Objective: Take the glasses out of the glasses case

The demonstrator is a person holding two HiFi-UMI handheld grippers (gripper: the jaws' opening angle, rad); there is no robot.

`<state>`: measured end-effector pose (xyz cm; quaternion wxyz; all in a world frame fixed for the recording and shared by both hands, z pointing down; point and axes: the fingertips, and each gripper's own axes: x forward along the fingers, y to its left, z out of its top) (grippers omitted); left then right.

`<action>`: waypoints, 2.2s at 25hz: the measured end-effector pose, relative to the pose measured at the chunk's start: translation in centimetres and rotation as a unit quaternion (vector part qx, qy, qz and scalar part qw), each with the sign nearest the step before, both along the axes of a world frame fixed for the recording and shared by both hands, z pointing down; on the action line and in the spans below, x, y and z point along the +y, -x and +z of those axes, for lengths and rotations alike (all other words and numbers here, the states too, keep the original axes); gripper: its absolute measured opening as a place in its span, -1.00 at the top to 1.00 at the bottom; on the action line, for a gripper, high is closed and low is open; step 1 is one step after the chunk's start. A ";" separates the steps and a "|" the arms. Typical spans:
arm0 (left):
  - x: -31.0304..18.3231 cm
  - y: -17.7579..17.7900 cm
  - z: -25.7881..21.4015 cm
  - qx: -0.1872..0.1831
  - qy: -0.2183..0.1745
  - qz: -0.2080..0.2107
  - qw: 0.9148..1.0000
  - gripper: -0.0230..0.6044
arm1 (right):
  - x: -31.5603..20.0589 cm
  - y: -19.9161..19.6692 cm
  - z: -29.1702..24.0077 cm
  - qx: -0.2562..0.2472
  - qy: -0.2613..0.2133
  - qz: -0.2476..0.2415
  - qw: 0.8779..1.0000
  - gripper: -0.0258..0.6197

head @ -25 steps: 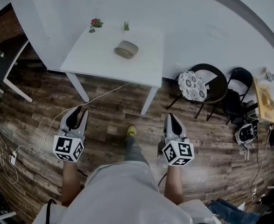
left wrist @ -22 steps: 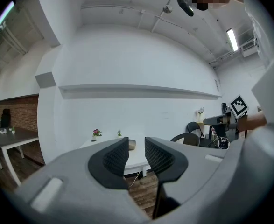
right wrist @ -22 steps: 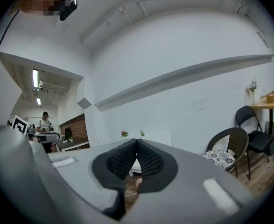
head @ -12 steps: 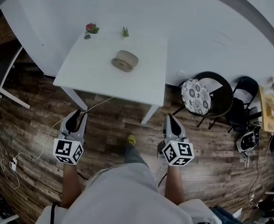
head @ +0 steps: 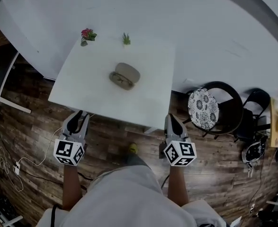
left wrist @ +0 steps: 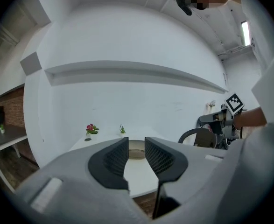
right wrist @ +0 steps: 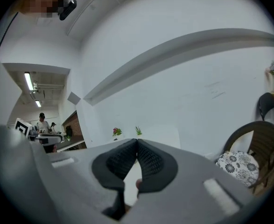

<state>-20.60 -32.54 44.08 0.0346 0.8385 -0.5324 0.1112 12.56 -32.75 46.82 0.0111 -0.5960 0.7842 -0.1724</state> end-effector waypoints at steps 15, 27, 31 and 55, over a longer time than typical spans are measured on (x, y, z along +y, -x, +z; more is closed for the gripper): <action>-10.6 -3.5 0.2 -0.024 0.006 0.028 0.999 0.56 | -10.6 -1.4 0.0 -0.002 0.010 -0.016 1.000 0.92; -16.6 -4.5 2.7 -0.013 0.043 0.111 0.993 0.56 | -14.1 -0.7 0.0 0.010 0.019 0.022 1.000 0.91; -19.0 -4.8 3.8 -0.015 0.058 0.141 0.988 0.56 | -15.3 -0.5 0.7 0.007 0.028 0.044 0.999 0.91; -27.0 -11.4 13.9 -0.349 0.084 0.441 0.823 0.57 | -18.9 -0.6 4.3 -0.003 0.066 0.094 0.993 0.91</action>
